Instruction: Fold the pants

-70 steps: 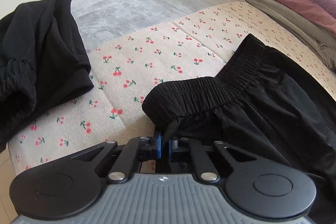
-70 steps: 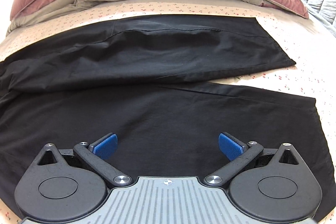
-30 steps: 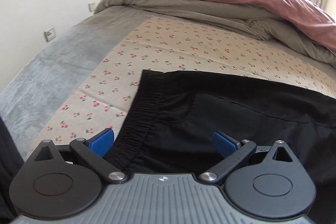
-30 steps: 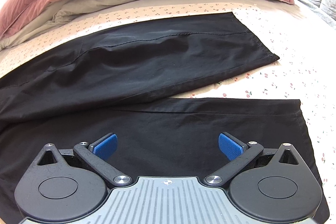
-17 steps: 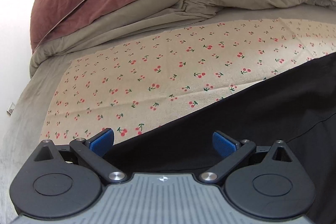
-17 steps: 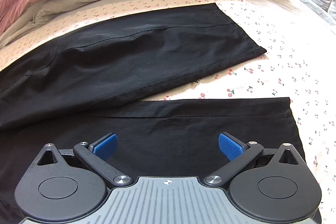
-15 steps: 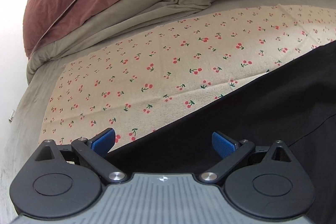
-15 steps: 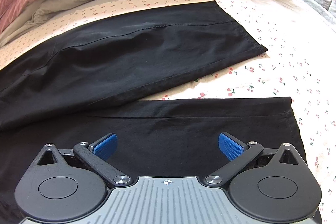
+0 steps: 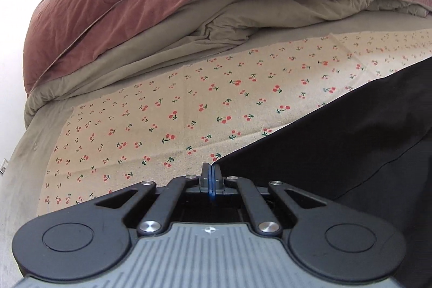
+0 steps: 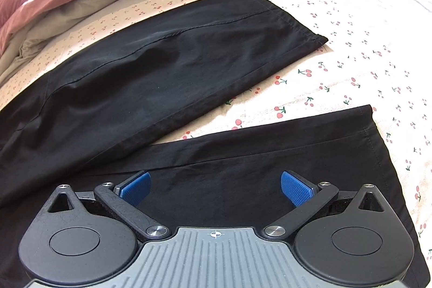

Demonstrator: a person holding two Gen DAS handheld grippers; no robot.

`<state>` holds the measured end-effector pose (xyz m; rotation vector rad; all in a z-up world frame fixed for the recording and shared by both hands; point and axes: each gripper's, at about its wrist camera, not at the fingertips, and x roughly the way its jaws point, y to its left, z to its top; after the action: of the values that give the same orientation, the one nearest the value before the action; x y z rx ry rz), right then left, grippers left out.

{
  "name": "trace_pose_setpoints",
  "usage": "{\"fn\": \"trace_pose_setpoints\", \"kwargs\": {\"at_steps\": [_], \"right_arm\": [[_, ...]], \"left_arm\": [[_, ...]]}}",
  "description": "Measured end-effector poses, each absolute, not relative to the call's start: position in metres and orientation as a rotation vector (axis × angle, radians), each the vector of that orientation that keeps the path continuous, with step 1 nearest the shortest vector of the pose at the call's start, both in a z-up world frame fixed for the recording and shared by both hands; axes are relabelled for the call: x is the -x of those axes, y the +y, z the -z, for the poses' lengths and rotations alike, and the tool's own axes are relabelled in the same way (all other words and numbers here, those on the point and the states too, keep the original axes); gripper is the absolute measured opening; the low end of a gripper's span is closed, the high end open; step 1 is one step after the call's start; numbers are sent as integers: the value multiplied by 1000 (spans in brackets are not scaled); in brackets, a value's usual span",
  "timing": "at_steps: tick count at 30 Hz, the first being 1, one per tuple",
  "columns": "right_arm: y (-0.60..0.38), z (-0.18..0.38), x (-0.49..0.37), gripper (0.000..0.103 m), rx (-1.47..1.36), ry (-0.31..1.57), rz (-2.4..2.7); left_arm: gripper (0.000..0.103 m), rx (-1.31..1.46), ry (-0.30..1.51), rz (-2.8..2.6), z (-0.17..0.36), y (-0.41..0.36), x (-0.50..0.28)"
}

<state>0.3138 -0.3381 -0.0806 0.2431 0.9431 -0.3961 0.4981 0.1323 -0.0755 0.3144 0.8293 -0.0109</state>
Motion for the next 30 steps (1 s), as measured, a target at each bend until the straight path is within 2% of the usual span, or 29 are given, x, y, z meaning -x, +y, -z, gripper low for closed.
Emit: {"fn": "trace_pose_setpoints", "kwargs": {"at_steps": [7,15,23,27,28,29,30], "right_arm": [[-341,75,-306,103,-313,922,391],[-350,70,-299,103,-347,903,385],[-357,68,-292,103,-387,891,382],[-356,67,-292,103,-379,886,369],[-356,67,-291,103,-379,886,369],[-357,68,-291,103,-380,886,372],[-357,68,-292,103,-380,886,378]], "left_arm": [[0,-217,770,48,47,137,-449],[0,-183,643,113,32,116,-343],[0,-208,814,189,68,97,-283],[0,-98,913,233,79,114,-275],[1,-44,926,240,78,122,-272],[7,4,915,245,73,130,-267],[18,56,893,241,68,138,-261]]}}
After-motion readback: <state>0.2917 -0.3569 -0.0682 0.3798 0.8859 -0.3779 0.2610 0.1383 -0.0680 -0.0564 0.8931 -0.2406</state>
